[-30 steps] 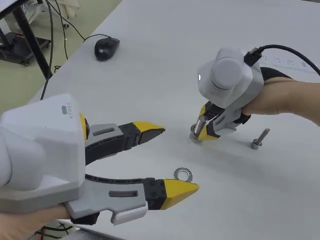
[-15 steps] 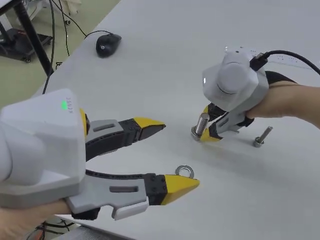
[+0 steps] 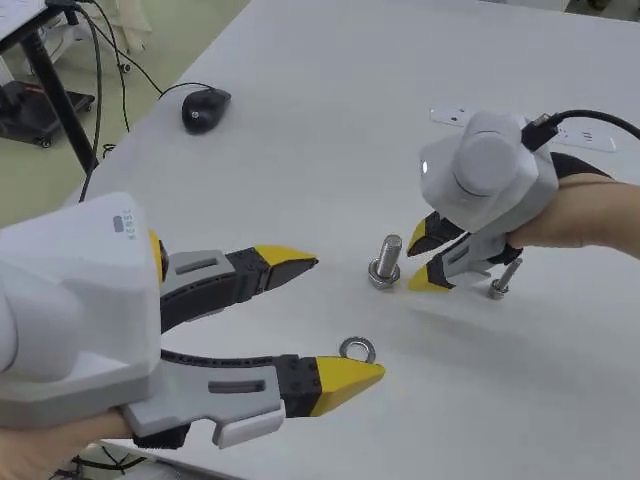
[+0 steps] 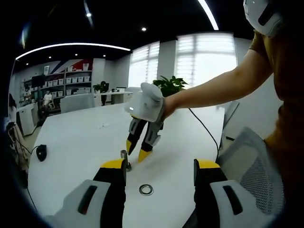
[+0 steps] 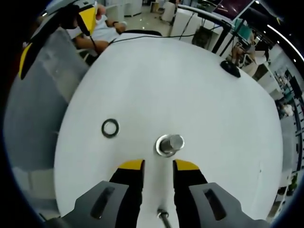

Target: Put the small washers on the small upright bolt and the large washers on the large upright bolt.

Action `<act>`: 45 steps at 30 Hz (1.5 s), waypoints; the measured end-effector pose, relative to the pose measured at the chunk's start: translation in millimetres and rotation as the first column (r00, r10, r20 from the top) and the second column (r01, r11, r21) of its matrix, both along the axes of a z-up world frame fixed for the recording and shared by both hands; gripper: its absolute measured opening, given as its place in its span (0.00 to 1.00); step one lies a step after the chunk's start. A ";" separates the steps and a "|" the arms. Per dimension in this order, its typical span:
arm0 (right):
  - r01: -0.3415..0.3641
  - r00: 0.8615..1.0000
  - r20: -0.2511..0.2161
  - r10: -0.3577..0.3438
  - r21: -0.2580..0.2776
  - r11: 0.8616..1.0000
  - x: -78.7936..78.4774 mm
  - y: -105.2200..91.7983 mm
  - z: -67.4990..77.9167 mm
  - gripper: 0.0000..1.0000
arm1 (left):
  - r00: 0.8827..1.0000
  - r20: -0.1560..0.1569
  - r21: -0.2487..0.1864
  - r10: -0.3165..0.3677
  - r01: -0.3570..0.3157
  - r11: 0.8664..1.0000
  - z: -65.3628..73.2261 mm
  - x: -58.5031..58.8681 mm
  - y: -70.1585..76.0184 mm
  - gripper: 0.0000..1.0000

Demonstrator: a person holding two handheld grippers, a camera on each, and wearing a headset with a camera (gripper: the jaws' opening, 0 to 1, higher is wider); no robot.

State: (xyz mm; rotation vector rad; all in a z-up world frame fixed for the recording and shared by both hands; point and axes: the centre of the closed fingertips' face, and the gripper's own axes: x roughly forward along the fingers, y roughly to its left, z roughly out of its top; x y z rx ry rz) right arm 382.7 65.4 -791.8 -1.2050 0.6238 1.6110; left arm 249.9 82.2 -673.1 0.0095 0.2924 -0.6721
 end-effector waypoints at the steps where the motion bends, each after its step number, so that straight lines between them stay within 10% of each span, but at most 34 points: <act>1: 0.001 1.000 0.000 -0.001 0.001 1.000 -2.3 -1.3 1.2 0.24 | 1.000 0.002 0.001 -0.001 0.001 1.000 1.3 -1.2 -0.8 0.56; 17: -0.037 0.999 -0.025 0.036 -0.009 0.999 -50.5 -19.9 -1.1 0.24 | 0.999 0.033 0.028 0.015 -0.016 0.999 12.7 -14.4 0.8 0.57; 29: -0.070 0.995 -0.074 0.070 0.000 0.998 -84.3 2.9 -19.3 0.28 | 0.998 0.048 0.023 0.032 -0.033 0.999 14.7 -17.6 2.5 0.57; 45: -0.056 0.990 -0.134 0.052 -0.029 0.998 -93.1 15.9 -36.4 0.33 | 0.998 0.045 0.013 0.052 -0.053 0.999 11.8 -16.9 10.0 0.57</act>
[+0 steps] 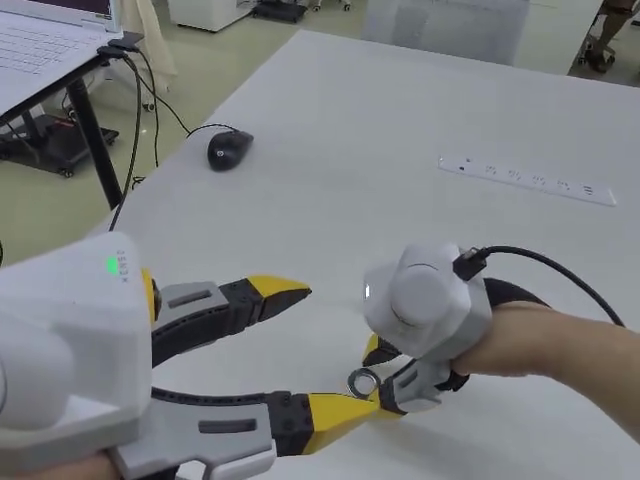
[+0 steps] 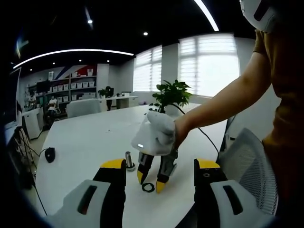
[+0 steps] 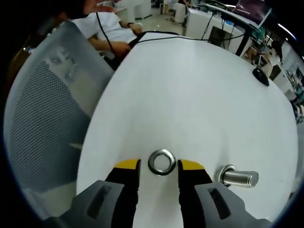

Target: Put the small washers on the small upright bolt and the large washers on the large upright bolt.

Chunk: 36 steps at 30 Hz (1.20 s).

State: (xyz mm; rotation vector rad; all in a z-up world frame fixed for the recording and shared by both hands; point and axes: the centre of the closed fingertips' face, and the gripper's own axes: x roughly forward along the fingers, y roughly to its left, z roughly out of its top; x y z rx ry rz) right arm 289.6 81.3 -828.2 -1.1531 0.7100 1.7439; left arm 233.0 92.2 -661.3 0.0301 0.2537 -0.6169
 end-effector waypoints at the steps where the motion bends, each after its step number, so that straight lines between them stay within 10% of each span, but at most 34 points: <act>1: 0.002 1.000 -0.009 -0.002 -0.005 1.000 -0.6 -0.2 -0.5 0.33 | 1.000 -0.001 -0.001 0.001 -0.001 1.000 -0.2 0.4 0.2 0.57; 27: -0.016 1.000 0.003 0.016 -0.020 1.000 3.5 -1.0 3.2 0.21 | 1.000 -0.023 -0.009 -0.008 0.008 1.000 -5.7 6.0 -3.4 0.57; 36: 0.018 1.000 0.020 -0.019 0.038 0.999 22.6 -2.6 34.0 0.21 | 0.999 -0.028 -0.008 -0.016 0.016 1.000 -7.9 8.1 -5.1 0.57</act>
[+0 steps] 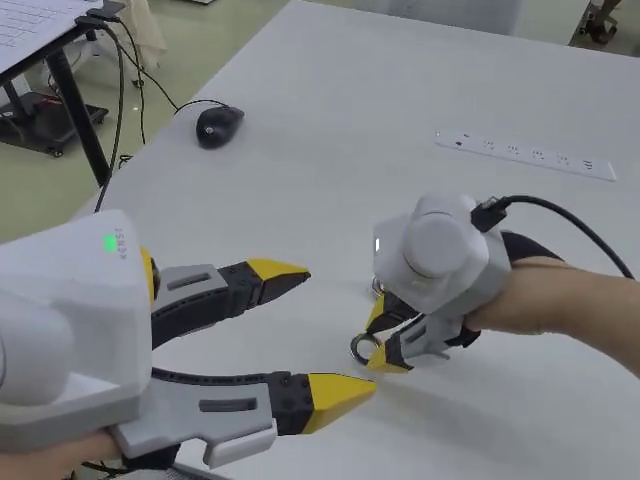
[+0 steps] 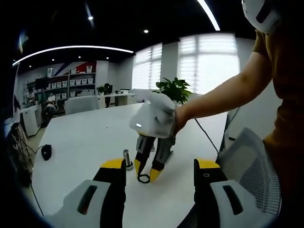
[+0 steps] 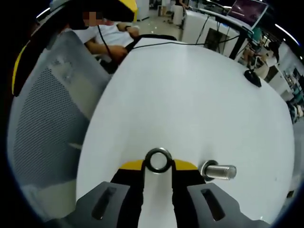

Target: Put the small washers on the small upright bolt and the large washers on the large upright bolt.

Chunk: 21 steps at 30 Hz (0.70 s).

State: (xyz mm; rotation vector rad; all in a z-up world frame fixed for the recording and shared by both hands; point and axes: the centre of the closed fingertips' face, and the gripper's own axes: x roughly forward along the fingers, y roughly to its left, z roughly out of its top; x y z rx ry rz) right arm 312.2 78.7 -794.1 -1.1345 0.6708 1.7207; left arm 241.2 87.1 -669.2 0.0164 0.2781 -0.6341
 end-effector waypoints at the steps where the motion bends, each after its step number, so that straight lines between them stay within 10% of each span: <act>1: 0.004 1.000 0.002 -0.004 -0.001 1.000 3.9 -1.7 6.0 0.21 | 1.000 0.001 -0.001 -0.002 0.002 1.000 0.3 0.3 -0.4 0.57; 13: 0.039 0.994 0.103 -0.039 0.009 0.999 52.2 -7.6 48.2 0.21 | 0.999 -0.005 -0.001 -0.033 0.033 0.999 -1.2 4.4 -9.2 0.57; 21: 0.047 0.991 0.122 -0.047 0.001 0.999 71.7 8.9 51.2 0.21 | 0.999 -0.008 -0.010 -0.038 0.037 0.999 -2.8 8.2 -9.3 0.57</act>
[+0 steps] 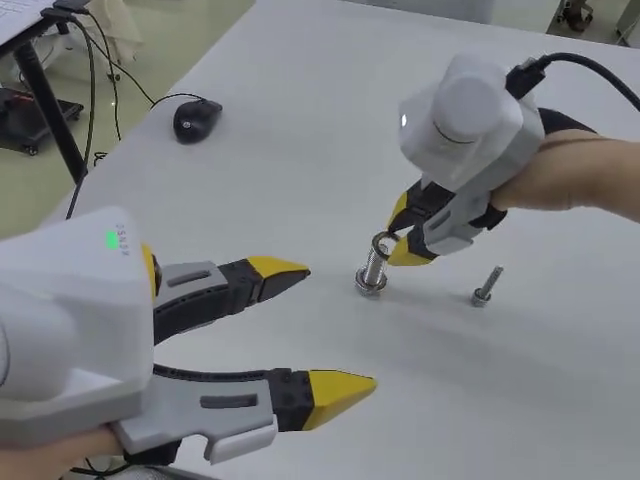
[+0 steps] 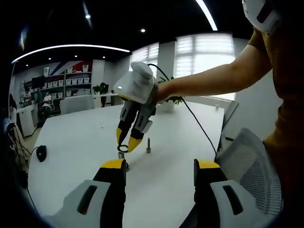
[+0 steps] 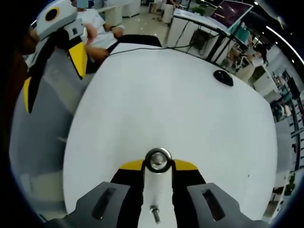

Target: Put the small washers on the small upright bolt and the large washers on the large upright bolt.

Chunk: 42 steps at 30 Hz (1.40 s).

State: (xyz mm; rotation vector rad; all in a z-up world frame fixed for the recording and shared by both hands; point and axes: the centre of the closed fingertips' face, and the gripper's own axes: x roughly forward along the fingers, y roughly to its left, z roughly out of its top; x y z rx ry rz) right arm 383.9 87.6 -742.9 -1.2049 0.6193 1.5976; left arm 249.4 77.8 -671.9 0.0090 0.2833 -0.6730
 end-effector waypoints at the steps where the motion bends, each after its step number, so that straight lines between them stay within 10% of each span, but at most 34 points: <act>1: -0.001 1.000 -0.005 0.001 -0.003 1.000 1.2 0.3 -2.2 0.21 | 1.000 -0.002 0.001 0.000 0.000 1.000 -0.6 0.4 0.6 0.57; 42: -0.040 0.998 -0.041 0.036 -0.077 0.996 9.0 3.5 -61.5 0.22 | 0.999 -0.039 -0.019 0.024 -0.024 1.000 -15.4 10.1 11.4 0.57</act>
